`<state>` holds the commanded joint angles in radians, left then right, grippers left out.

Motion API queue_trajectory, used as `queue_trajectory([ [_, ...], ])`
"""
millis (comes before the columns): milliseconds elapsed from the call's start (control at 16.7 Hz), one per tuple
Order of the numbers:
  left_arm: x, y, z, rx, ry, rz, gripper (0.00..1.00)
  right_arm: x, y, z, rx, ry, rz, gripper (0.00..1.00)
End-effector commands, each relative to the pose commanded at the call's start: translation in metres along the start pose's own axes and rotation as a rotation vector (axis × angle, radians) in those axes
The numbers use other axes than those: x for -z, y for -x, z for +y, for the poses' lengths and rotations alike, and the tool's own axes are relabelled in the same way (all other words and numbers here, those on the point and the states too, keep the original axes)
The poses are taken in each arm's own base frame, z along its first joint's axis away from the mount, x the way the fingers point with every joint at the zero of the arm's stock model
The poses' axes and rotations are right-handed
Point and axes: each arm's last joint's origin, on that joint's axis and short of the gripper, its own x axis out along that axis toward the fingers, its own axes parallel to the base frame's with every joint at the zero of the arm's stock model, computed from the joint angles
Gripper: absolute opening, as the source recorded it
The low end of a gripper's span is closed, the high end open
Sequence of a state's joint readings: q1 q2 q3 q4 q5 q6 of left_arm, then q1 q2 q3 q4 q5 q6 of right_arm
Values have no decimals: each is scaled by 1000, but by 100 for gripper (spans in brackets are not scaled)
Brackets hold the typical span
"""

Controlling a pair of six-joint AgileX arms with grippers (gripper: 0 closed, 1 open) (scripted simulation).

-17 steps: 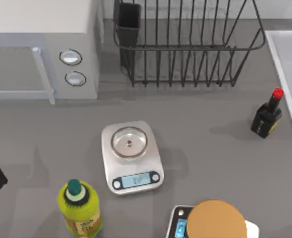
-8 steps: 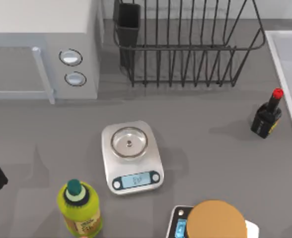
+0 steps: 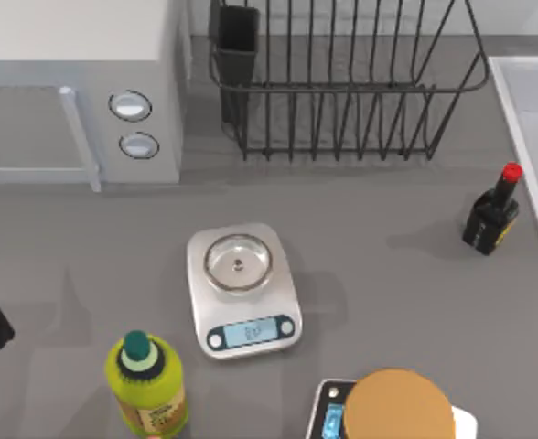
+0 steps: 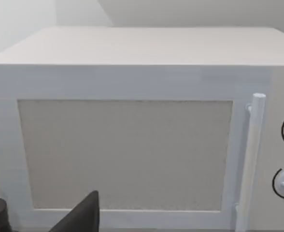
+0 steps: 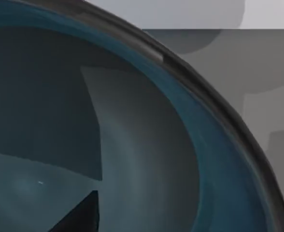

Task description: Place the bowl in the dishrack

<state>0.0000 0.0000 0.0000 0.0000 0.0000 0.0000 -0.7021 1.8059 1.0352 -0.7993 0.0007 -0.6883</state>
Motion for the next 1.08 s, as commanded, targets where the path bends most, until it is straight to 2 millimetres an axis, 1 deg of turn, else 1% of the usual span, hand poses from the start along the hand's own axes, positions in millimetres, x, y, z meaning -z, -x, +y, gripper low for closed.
queue_trajectory([
  [240,0,0,0,0,0,0,100,0,-1,0,0,0,0,100],
  [1020,0,0,0,0,0,0,100,0,-1,0,0,0,0,2],
  [1080,0,0,0,0,0,0,100,0,-1,0,0,0,0,0],
])
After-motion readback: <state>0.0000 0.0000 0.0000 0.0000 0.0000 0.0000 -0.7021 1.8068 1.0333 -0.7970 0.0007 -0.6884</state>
